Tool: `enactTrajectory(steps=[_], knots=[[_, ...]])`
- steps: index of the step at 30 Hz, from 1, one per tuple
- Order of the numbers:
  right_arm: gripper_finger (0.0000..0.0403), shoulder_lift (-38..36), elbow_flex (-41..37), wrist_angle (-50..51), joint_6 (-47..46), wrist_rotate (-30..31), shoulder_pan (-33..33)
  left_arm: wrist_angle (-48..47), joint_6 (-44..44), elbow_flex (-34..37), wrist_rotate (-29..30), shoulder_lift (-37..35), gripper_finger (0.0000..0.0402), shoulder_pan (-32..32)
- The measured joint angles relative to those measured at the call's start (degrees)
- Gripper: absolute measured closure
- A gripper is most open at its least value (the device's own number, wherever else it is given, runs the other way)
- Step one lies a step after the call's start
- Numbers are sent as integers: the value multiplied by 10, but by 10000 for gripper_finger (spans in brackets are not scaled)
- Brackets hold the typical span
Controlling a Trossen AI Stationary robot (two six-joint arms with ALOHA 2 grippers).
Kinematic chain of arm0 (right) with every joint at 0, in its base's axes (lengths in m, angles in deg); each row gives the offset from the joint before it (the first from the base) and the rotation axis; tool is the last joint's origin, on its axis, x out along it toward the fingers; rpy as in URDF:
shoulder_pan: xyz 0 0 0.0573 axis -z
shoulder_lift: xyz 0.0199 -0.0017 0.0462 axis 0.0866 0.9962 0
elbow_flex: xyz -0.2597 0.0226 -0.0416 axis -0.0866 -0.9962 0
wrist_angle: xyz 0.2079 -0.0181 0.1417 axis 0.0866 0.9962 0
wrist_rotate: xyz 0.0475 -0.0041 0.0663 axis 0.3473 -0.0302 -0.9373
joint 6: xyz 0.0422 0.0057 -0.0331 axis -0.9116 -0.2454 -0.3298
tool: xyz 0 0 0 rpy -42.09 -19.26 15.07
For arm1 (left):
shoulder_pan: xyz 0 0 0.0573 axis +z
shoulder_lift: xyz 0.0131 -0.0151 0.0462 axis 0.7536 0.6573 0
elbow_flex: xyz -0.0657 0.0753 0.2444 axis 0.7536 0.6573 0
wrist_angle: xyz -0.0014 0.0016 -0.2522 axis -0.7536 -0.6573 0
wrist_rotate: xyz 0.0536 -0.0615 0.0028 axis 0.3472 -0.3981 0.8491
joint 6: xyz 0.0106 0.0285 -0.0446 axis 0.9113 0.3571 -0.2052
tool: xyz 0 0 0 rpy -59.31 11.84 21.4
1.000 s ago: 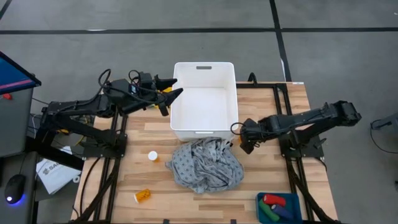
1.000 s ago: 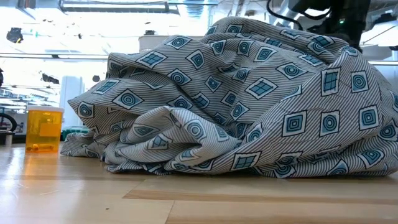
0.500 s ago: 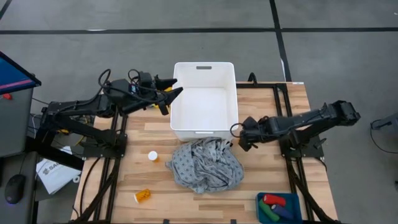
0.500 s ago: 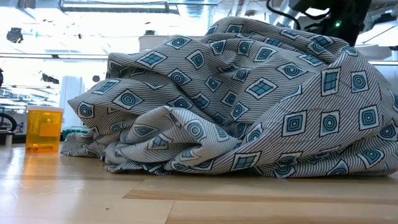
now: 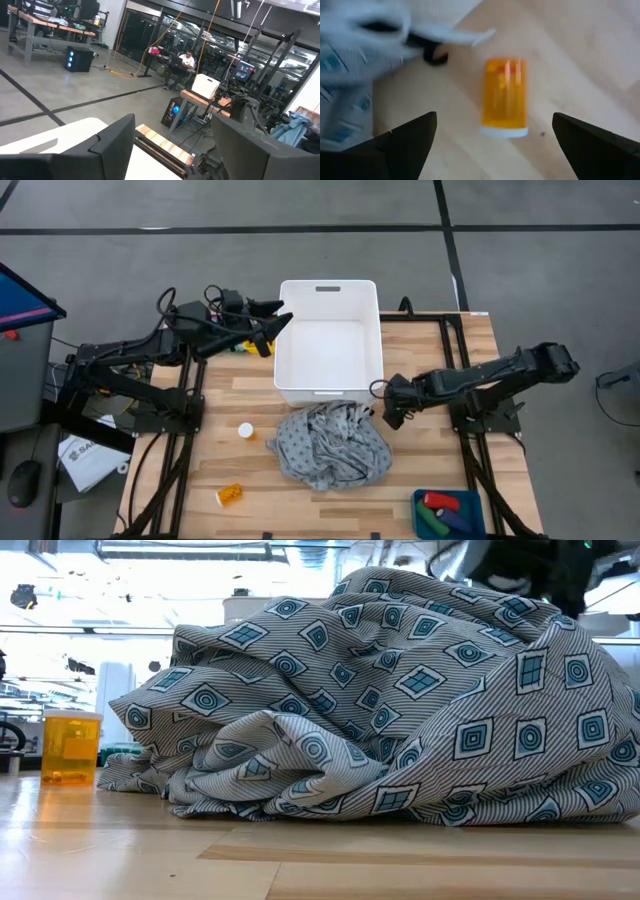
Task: Pick & place medical supplies in basket/bin
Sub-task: Put the top orange pill bottle into the yellow bin
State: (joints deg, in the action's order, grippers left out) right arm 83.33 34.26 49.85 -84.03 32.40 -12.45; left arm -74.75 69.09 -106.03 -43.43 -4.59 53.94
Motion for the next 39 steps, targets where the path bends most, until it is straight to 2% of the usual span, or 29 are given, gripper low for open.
enactTrajectory(steps=[4, 11, 15, 19, 24, 29, 39], knots=[[10, 0, -31, -34, -1, 5, -15, 0, -14, 0, 0, 0, 147, 0], [10, -5, -34, -60, 16, 107, -52, -1, -30, 0, -1, 9, 147, 0], [10, -5, -75, -81, -4, 135, -74, -3, -47, -2, -1, 16, 147, 0], [10, -4, -117, -129, -33, 136, -82, -4, -59, -1, -1, 25, 147, 0], [10, -19, -121, -159, -31, 166, -82, -2, -80, -2, -12, 36, 147, 0], [10, -21, -150, -197, -35, 159, -73, 4, -95, -1, -32, 50, 147, 0], [10, -19, -151, -220, -9, 153, -74, 16, -100, -1, -61, 59, 147, 0]])
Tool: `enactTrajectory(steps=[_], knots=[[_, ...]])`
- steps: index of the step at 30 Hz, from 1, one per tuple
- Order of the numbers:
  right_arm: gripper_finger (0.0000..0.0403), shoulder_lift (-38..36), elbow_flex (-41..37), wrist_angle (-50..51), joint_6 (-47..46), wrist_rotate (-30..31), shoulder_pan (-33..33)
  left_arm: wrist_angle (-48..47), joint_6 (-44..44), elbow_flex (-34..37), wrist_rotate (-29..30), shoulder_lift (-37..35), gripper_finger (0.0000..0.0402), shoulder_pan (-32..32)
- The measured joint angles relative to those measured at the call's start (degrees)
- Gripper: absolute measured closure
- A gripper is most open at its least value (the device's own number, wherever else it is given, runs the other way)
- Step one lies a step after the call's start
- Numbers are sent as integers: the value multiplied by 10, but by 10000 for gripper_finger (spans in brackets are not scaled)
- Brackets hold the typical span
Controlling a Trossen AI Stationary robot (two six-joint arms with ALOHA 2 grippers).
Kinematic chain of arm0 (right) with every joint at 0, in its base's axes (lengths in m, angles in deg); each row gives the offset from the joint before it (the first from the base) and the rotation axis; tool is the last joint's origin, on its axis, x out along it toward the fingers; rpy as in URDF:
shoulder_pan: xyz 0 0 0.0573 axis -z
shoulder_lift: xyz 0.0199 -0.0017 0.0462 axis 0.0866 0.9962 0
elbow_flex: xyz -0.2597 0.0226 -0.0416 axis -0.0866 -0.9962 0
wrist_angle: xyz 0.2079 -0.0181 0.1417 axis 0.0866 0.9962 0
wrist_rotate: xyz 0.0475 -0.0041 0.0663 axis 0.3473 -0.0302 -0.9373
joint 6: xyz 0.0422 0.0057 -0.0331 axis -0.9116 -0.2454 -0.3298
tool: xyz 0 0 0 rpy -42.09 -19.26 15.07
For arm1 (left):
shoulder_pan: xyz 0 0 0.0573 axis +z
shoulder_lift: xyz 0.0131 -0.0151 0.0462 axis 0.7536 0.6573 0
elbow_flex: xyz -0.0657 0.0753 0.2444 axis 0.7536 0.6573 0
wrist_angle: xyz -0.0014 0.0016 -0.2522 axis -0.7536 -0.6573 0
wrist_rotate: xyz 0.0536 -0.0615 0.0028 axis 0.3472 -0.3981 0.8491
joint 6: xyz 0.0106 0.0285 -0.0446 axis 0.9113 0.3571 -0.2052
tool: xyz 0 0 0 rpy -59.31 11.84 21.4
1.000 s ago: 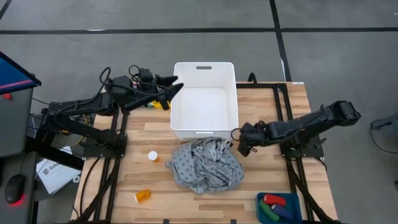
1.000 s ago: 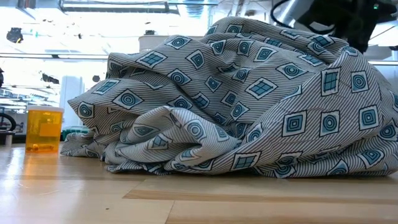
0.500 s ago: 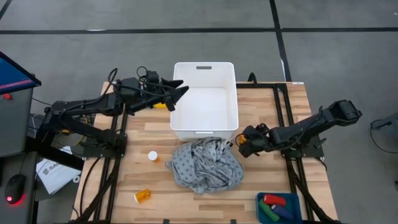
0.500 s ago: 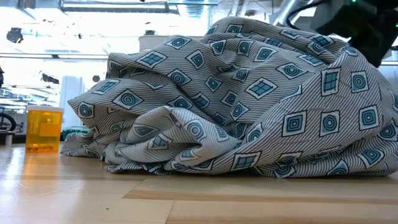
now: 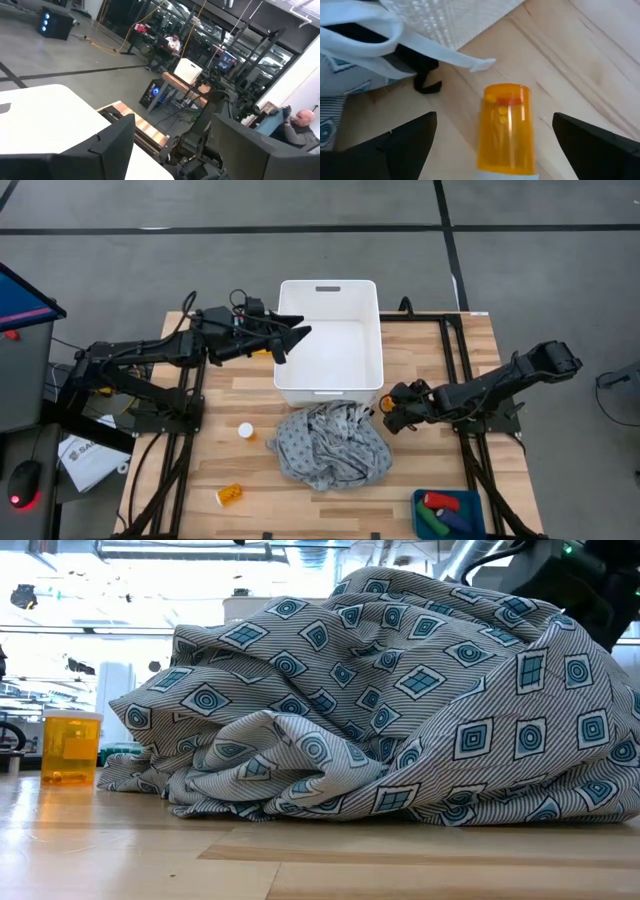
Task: Pick & place medical supplies in basket/bin
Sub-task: Put the top orange pill bottle into the yellow bin
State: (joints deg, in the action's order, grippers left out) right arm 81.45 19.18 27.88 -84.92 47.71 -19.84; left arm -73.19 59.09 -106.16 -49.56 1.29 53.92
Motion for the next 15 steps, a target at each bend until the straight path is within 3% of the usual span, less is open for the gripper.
enactTrajectory(steps=[15], knots=[[13, 3, -43, -63, 17, -35, 22, 0, 2, 0, -19, 0, 147, 0]])
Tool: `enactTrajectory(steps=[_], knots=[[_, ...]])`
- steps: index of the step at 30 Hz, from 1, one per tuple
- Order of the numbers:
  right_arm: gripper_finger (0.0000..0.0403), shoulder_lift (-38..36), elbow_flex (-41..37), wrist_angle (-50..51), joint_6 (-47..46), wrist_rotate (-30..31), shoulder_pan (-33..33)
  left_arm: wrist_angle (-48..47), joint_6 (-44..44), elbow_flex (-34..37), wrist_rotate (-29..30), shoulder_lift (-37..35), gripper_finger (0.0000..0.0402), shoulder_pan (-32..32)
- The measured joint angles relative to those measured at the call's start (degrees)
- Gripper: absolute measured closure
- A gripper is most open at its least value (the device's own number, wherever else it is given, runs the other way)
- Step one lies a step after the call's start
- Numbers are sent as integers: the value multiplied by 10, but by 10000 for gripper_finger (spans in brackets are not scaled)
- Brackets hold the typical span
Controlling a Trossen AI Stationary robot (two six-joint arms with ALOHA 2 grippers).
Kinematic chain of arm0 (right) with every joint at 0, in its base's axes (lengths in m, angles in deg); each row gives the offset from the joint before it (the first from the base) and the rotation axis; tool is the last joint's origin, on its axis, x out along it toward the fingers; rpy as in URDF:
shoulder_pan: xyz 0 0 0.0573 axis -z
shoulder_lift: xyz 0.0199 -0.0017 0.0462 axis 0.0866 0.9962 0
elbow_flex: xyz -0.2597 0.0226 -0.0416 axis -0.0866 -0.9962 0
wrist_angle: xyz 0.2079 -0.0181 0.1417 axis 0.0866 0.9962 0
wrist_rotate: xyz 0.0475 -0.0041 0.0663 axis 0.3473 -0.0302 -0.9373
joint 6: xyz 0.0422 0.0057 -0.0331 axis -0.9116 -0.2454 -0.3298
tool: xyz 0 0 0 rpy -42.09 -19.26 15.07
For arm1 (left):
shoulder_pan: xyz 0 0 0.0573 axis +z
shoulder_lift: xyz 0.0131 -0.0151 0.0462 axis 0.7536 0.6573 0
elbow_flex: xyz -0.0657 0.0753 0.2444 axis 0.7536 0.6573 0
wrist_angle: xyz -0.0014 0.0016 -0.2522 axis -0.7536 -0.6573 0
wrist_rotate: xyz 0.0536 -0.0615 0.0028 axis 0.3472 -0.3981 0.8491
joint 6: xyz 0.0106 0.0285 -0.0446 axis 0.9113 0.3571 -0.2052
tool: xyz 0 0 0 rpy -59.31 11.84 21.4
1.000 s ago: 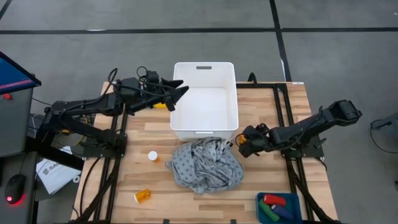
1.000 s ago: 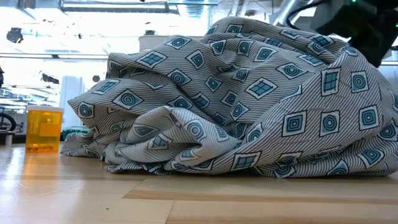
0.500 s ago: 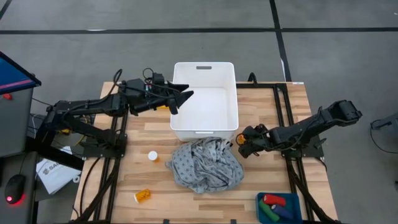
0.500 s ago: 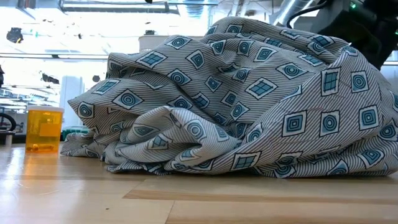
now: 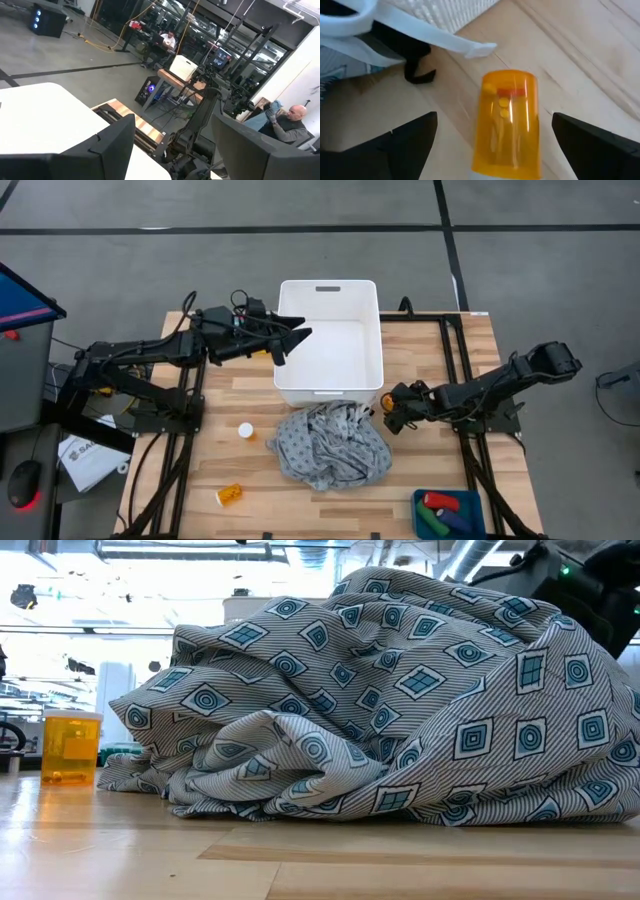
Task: Pick & place medical supplies in basket/bin
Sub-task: Put the top orange pill bottle into the yellow bin
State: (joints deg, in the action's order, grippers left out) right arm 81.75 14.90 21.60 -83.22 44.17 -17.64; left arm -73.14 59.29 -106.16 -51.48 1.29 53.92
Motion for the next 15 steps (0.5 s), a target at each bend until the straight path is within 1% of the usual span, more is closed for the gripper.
enactTrajectory(steps=[6, 15], knots=[[42, 8, -34, -41, 0, -36, 8, 5, 0, 0, 0, 0, 147, 0], [85, 7, -38, -45, -9, -30, 12, 13, 0, 0, 1, 0, 147, 0]])
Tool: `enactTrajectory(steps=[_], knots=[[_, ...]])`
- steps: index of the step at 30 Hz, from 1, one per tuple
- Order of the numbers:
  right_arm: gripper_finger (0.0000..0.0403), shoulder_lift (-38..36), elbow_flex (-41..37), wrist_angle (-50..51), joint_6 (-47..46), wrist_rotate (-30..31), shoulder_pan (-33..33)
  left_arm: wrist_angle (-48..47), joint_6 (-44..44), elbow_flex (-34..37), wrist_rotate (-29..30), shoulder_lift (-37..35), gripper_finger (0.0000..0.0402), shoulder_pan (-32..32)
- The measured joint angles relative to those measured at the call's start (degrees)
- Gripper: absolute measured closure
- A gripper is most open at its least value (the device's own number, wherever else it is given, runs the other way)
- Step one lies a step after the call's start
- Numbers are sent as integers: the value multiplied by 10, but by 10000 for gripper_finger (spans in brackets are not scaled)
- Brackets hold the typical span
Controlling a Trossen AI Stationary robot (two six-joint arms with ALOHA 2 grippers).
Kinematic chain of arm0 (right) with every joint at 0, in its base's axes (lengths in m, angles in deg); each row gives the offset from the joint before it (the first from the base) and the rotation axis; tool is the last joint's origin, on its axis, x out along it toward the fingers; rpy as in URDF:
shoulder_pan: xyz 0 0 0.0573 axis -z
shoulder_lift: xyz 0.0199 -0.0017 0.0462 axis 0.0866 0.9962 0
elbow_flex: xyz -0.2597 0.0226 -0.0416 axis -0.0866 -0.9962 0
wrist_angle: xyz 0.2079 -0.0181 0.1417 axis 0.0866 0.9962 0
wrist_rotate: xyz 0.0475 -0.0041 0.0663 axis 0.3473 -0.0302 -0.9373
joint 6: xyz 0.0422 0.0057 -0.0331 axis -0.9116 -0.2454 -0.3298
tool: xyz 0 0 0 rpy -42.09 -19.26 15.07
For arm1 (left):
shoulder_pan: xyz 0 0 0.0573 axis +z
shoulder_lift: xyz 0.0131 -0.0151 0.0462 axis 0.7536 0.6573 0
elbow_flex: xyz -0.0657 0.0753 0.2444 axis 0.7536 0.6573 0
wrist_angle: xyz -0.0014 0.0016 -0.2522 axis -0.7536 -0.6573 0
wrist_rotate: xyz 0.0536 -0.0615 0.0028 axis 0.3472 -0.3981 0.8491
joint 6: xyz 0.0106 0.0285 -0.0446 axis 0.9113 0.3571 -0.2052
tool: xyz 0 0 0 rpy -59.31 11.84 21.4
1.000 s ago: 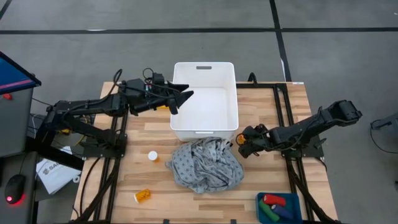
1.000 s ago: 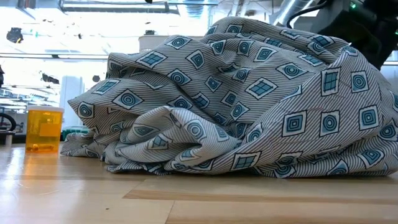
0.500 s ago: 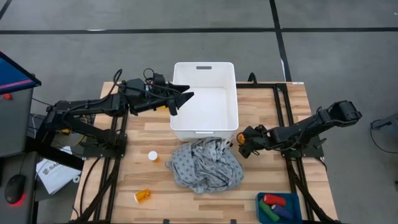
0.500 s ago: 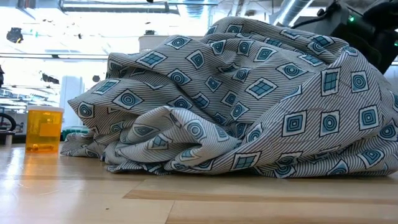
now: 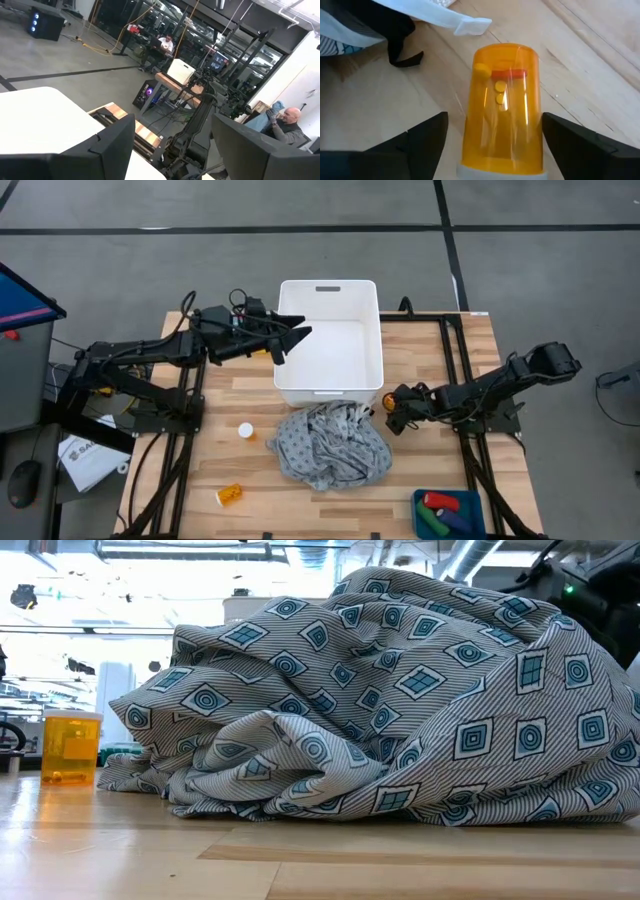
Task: Pick & place medical supplies in basket/bin
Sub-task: Put the top orange pill bottle into the yellow bin
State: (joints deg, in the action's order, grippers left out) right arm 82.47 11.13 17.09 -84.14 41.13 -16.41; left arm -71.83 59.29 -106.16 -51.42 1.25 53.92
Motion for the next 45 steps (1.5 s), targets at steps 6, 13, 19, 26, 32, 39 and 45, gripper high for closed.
enactTrajectory(steps=[6, 13, 19, 26, 32, 39, 45], knots=[[100, 0, 0, 0, -12, 2, 0, 0, 7, 0, 2, 0, 147, 0], [102, -1, 7, 1, -21, -11, -3, 0, 14, 0, 2, 0, 147, 0], [102, -1, 17, -2, -23, -27, -5, -1, 15, 0, -7, 0, 147, 0], [102, -1, 17, 11, -23, -27, -5, -1, 15, 0, -19, 0, 147, 0], [103, -1, 17, 17, -22, -25, 0, -1, 15, 0, -22, 0, 147, 0], [132, -1, 17, 18, -21, -21, 0, -1, 15, 0, -22, 0, 147, 0], [163, -1, 17, 18, -21, -21, 0, -1, 15, 0, -27, 0, 147, 5]])
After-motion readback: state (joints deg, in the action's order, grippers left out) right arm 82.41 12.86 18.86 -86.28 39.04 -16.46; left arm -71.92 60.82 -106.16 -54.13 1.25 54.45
